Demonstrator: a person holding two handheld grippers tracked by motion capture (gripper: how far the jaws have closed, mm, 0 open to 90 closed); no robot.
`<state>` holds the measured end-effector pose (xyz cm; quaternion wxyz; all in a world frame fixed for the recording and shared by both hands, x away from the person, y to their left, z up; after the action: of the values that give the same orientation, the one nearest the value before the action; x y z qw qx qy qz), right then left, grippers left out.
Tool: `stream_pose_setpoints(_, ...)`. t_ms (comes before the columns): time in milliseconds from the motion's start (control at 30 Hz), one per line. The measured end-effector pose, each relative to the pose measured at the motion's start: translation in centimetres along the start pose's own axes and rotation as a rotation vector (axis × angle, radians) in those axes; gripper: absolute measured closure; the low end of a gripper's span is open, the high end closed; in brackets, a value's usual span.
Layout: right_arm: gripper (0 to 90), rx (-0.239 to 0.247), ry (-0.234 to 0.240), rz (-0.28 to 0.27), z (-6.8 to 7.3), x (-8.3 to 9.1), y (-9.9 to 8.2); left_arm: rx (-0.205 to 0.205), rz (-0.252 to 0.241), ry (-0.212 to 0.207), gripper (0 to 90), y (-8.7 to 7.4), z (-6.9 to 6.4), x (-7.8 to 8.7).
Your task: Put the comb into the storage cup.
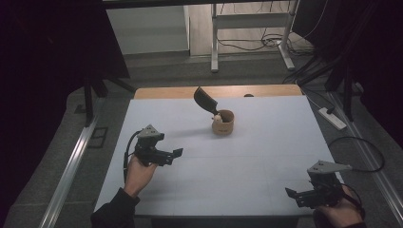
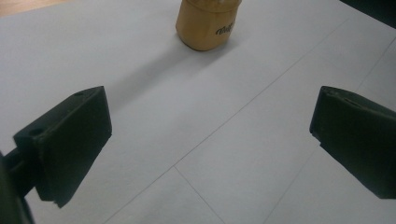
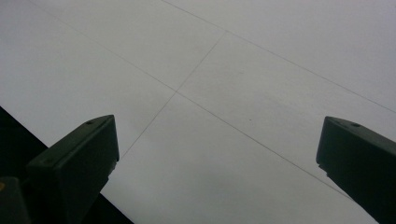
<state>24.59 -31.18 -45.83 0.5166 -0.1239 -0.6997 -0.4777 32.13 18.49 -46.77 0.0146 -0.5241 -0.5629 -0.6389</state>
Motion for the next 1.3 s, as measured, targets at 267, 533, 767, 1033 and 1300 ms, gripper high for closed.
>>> stream_pose_setpoints(267,0.0,-0.001,0.000,-0.001,0.0,0.0,0.0,0.009,-0.001,0.000,0.0,-0.5,-0.2,0.5)
stream_pose_setpoints(533,0.0,-0.003,0.000,-0.002,0.0,0.0,0.0,0.018,0.000,0.004,0.0,-1.2,-0.4,1.1)
stream_pose_setpoints(767,0.0,-0.002,-0.002,-0.002,0.0,0.0,0.0,0.022,0.006,0.016,0.0,-2.0,-0.5,1.6)
stream_pose_setpoints(1033,0.0,0.000,-0.003,0.000,0.0,0.0,0.0,0.029,0.007,0.028,0.0,-2.8,-0.7,2.4)
stream_pose_setpoints(1300,0.0,0.001,-0.004,0.002,0.0,0.0,0.0,0.038,0.007,0.039,0.0,-3.7,-1.0,3.2)
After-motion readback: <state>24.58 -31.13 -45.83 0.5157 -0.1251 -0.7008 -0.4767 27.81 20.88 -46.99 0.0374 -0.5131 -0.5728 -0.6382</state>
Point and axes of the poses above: each handheld gripper's, and its own axes: x roughly backward along the jaws, y roughly out of its top, z roughly to its left, the point moved 1 cm from there along -x, roughly forward along the jaws, and after that the axes turned 8 degrees about z, right-handed, at the moved point
